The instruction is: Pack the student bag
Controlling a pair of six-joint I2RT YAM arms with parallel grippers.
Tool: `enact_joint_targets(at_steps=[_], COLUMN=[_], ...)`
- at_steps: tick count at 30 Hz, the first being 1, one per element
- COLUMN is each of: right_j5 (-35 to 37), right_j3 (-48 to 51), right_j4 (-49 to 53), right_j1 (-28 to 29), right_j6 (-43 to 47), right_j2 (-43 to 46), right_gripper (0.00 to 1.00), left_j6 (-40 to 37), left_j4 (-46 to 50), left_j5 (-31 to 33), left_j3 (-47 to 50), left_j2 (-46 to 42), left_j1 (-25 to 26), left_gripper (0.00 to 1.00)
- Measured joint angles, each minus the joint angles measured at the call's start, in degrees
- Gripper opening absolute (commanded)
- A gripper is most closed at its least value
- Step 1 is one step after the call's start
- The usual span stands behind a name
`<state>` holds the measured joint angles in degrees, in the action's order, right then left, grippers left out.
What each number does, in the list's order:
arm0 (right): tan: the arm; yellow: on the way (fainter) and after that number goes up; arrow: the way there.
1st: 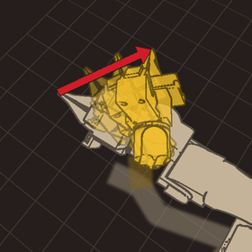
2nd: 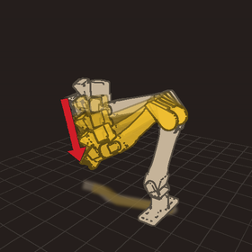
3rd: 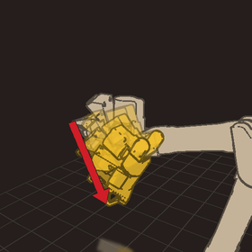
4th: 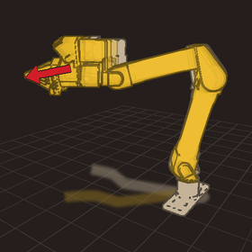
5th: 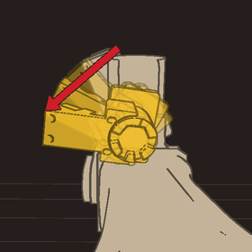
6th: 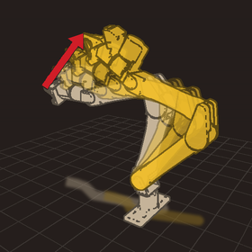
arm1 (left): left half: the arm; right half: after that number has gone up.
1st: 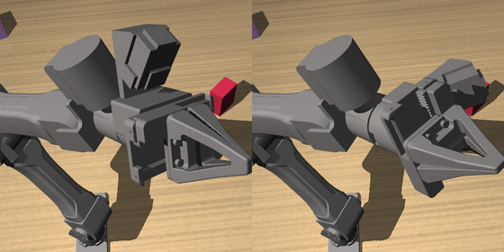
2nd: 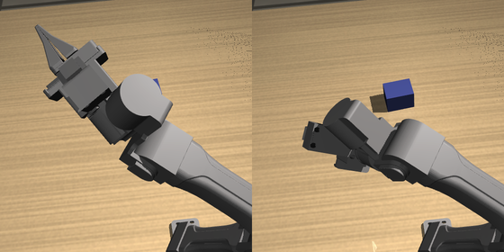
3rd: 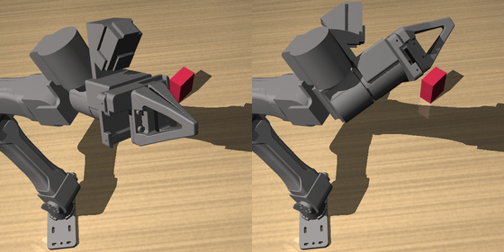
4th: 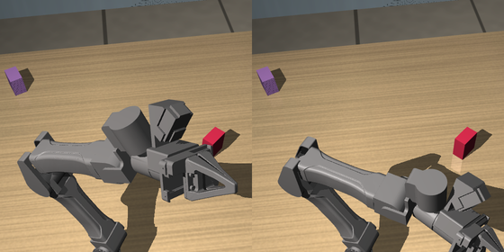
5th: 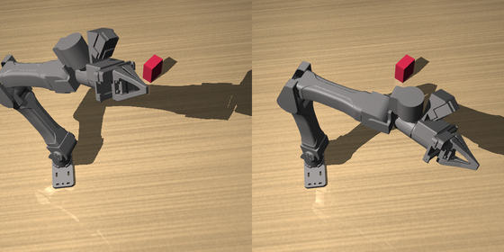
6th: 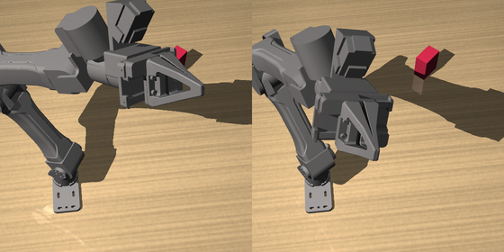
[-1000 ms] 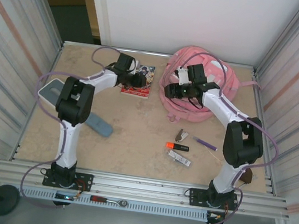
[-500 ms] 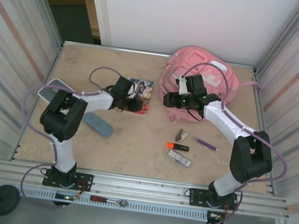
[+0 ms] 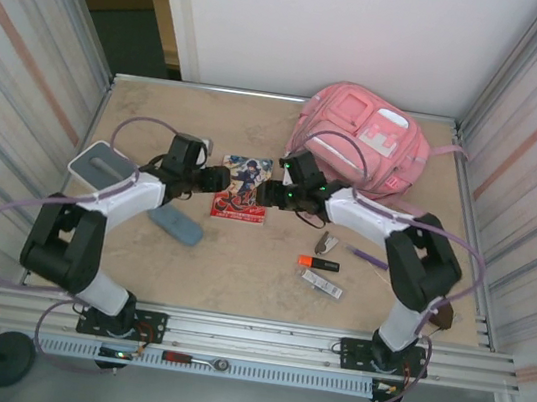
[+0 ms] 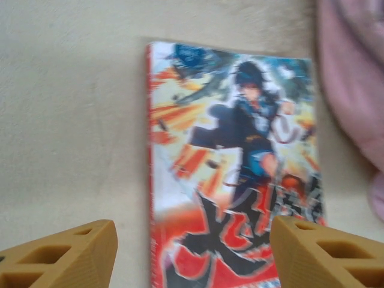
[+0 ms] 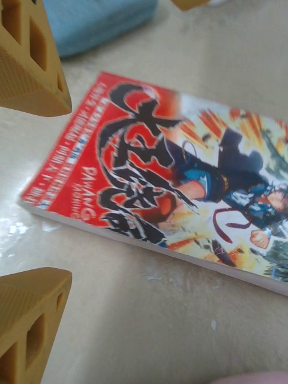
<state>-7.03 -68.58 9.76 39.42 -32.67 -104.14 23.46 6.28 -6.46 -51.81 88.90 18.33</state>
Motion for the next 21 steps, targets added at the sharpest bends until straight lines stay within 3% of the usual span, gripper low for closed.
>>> enact_joint_targets(at_steps=[6,11,14,18,21], right_j5=[1.81,0.7,-0.2,-0.35,-0.52], right_j3=[-3.89,-6.32,-7.67,-7.67,-7.21], right_j4=[-1.18,-2.73,-4.17,-4.94,-6.6], right_j1=[-0.37,-0.66,-0.39,-1.11,-1.62], right_j6=[-3.93,-6.14,-7.23,-8.72,-9.18], right_j2=[-8.66,-12.33,-14.1,-14.38,-13.7], right_gripper=[0.6,0.49,0.38,0.12,0.0], left_j6=[-0.5,-0.39,-0.2,0.42,1.01], left_j4=[0.96,-0.17,-2.43,-5.46,-6.84], left_j5=[-5.11,-9.09,-10.51,-11.5,-12.02], left_j3=[-3.72,-3.39,-1.81,0.39,1.25], left_j2=[10.4,12.7,12.68,11.91,11.54], left_j1=[-1.62,-1.51,-1.4,-2.01,-2.27], left_gripper=[0.61,0.51,0.47,0.46,0.46])
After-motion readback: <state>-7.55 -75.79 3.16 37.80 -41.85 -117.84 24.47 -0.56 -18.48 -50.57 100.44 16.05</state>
